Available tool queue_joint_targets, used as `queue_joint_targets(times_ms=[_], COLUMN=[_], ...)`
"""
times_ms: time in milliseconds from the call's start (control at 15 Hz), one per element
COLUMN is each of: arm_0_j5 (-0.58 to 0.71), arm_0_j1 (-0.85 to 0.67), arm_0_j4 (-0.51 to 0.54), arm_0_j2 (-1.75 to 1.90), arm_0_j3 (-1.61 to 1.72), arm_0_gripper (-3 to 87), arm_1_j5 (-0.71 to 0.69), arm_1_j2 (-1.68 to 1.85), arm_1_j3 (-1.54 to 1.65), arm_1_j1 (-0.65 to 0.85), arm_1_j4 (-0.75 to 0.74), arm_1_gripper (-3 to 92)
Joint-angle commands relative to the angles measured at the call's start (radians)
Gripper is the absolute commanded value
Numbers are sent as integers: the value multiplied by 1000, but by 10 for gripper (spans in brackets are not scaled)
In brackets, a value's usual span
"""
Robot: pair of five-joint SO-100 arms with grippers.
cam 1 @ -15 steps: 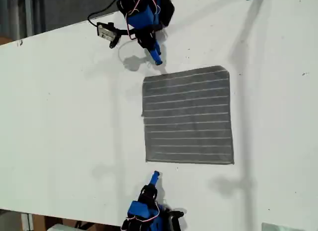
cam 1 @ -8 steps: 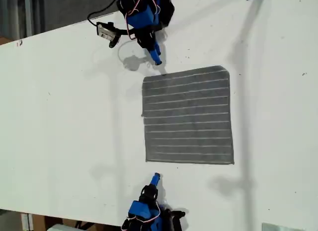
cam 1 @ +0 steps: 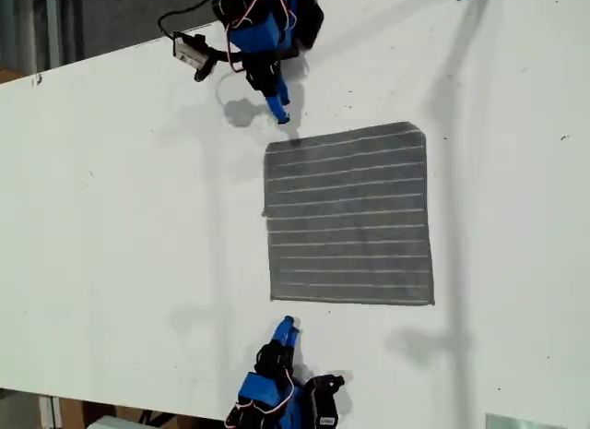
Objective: Grasp corners of a square towel and fold twice.
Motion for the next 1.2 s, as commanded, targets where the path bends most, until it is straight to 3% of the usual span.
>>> queue_joint_targets(times_ms=[0,133,200,267,333,400,533,667,867,1133], arm_0_j5=[-89,-163,-5,66,137,221,333,420,423,425], arm_0_j1=[-11,49,11,-75,-195,-278,-334,-365,-397,-425], arm_0_j4=[-2,-35,-133,-83,-23,-34,-127,-330,-344,-344], arm_0_j2=[5,5,3,-61,-218,-413,-816,-1091,-1071,-957], arm_0_j3=[5,8,-8,-84,-181,-267,-408,-430,-413,-342], arm_0_gripper=[103,122,112,110,112,114,113,132,145,148], arm_1_j5=[-98,-160,-164,-184,-227,-270,-296,-212,12,110], arm_1_j2=[3,-72,-259,-588,-962,-1272,-1614,-1878,-1957,-2155], arm_1_j3=[-51,-51,-129,-319,-595,-881,-1227,-1499,-1669,-1873], arm_1_j1=[-26,-86,-87,-95,-127,-175,-276,-423,-649,-807], arm_1_j4=[-58,-212,-239,-245,-206,-124,2,202,385,333], arm_1_gripper=[314,318,320,330,355,374,380,384,384,382])
